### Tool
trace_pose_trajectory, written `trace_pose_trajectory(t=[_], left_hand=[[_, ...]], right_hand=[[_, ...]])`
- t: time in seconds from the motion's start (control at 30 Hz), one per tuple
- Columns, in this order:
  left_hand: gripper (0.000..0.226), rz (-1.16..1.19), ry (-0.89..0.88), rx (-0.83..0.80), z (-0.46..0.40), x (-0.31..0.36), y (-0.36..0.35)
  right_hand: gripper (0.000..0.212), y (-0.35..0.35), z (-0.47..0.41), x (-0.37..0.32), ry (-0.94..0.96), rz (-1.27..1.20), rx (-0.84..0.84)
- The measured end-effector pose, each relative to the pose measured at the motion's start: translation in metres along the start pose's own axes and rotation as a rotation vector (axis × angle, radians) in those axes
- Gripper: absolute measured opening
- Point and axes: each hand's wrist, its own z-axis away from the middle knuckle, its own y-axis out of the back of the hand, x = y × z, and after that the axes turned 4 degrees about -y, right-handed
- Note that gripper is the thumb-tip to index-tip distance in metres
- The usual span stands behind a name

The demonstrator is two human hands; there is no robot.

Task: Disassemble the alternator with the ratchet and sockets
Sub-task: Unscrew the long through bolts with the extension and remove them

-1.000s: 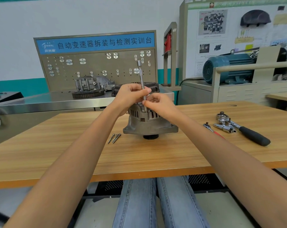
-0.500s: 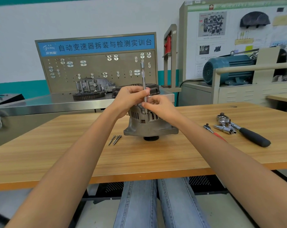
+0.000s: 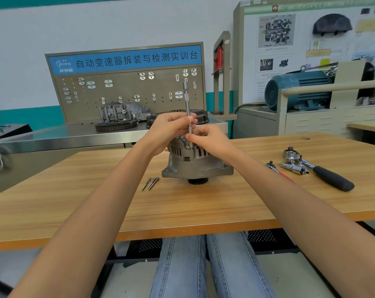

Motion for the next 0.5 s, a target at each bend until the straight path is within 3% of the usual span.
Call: trace_pose_trajectory(t=[0.2,0.3,0.4,0.5], left_hand=[[0.014,0.008,-0.007,0.016,-0.001,0.001,0.0],[0.012,-0.009,-0.029,0.074,-0.001,-0.002,-0.004],[0.009,-0.041,-0.041,0.127,-0.001,-0.004,-0.008],[0.006,-0.081,-0.03,0.179,-0.003,-0.005,-0.009]], right_hand=[[0.017,-0.003,-0.003,0.0,-0.029,0.011,0.011],[0.025,-0.013,-0.002,0.001,-0.011,0.039,0.144],[0.023,-0.028,0.001,0.004,0.091,0.407,0.346],[0.029,-0.032,-0.001,0.003,0.193,0.639,0.403]])
